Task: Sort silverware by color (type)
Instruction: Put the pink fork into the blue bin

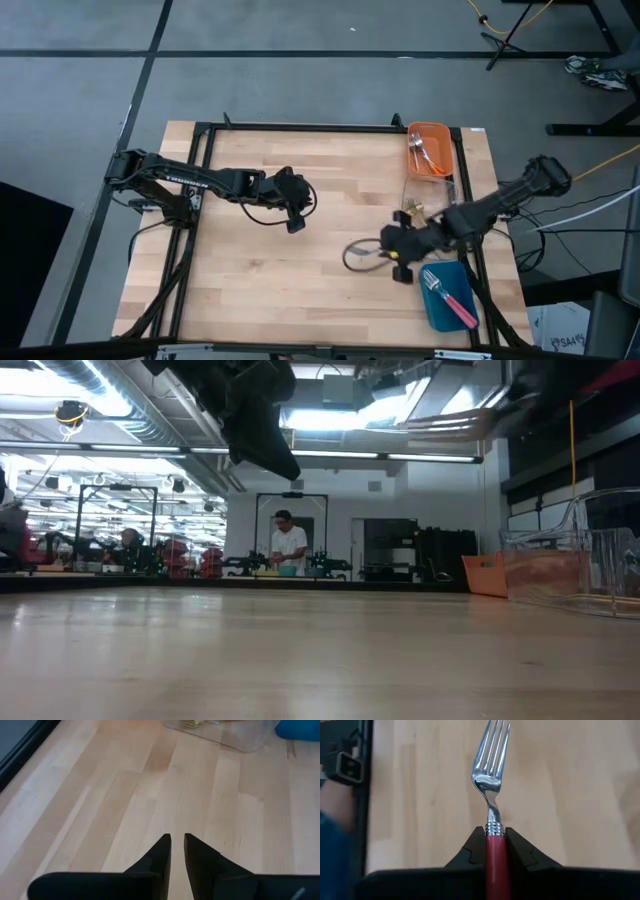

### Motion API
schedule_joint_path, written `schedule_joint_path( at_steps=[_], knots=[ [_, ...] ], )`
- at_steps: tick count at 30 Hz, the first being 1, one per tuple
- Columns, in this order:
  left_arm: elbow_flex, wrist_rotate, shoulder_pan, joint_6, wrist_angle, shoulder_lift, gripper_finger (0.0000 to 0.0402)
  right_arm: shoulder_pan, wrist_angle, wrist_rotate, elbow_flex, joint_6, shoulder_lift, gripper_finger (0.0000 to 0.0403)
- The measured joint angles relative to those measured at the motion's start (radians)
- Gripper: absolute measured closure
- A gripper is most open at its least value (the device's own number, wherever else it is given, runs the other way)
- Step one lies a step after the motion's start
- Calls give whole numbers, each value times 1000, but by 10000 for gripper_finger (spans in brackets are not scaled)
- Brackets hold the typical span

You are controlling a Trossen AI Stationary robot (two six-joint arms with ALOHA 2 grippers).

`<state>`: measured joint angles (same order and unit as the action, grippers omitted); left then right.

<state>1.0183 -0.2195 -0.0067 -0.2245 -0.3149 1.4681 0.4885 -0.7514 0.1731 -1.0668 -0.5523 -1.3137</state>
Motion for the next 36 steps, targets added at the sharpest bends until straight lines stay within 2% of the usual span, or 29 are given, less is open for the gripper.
schedule_joint_path(
  at_steps=[6, 14, 27, 36],
  knots=[
    [0, 0, 0, 0, 1, 0, 356, 168, -73, 18, 0, -280, 15, 383],
    [-1, 0, 0, 0, 1, 1, 356, 351, -91, 13, 0, -570, 16, 383],
    [-1, 0, 0, 0, 1, 1, 356, 513, -161, -207, 0, -968, 16, 382],
    [-1, -1, 0, 0, 1, 1, 356, 526, -166, -350, 0, -1024, 16, 382]
  ],
)
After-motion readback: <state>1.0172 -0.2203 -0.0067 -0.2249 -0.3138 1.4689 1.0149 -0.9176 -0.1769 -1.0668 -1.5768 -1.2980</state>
